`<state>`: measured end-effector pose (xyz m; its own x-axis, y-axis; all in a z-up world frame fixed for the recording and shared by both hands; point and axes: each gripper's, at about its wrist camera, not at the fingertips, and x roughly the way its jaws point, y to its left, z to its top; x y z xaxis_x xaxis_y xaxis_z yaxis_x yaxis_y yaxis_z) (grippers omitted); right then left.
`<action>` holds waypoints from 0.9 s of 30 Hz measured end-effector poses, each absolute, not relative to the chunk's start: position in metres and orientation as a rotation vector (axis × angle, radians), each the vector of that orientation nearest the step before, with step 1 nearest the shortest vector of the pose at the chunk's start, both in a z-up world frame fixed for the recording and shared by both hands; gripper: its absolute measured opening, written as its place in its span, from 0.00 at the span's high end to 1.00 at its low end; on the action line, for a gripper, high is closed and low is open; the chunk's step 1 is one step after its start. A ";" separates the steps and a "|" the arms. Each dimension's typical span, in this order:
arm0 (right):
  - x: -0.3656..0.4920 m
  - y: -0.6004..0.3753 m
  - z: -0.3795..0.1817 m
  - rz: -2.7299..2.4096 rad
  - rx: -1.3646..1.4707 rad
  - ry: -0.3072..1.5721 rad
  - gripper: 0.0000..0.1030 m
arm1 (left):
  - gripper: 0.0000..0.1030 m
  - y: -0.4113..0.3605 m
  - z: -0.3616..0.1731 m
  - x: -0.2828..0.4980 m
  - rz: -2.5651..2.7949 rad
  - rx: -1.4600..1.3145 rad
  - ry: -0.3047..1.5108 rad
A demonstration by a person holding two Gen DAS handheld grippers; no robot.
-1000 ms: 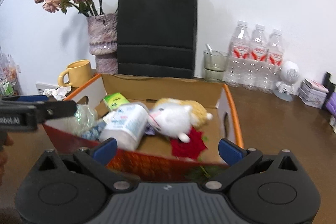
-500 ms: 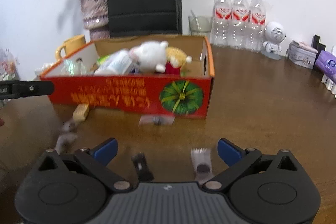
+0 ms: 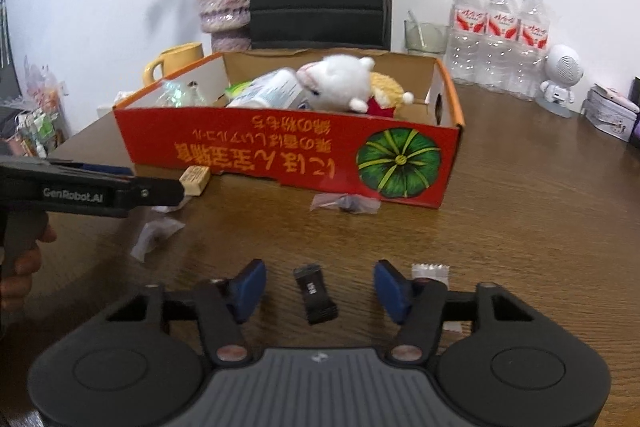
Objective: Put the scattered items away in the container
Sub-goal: 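Grasp the clear wrapper with the left tool while the right tool grasps the black packet, then carry the clear wrapper and black packet over the box with both tools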
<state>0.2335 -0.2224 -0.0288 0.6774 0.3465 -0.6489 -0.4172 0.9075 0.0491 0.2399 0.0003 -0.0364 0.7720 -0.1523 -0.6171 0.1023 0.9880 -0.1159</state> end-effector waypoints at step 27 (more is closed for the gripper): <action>0.237 -0.216 -0.029 0.381 -0.061 0.682 0.90 | 0.78 -0.006 -0.040 0.223 -0.172 -0.014 0.637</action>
<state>0.2371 -0.2156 -0.0289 0.7099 0.3236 -0.6256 -0.3632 0.9292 0.0686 0.2230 -0.0063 -0.0405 0.7901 -0.1643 -0.5905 0.1555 0.9856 -0.0662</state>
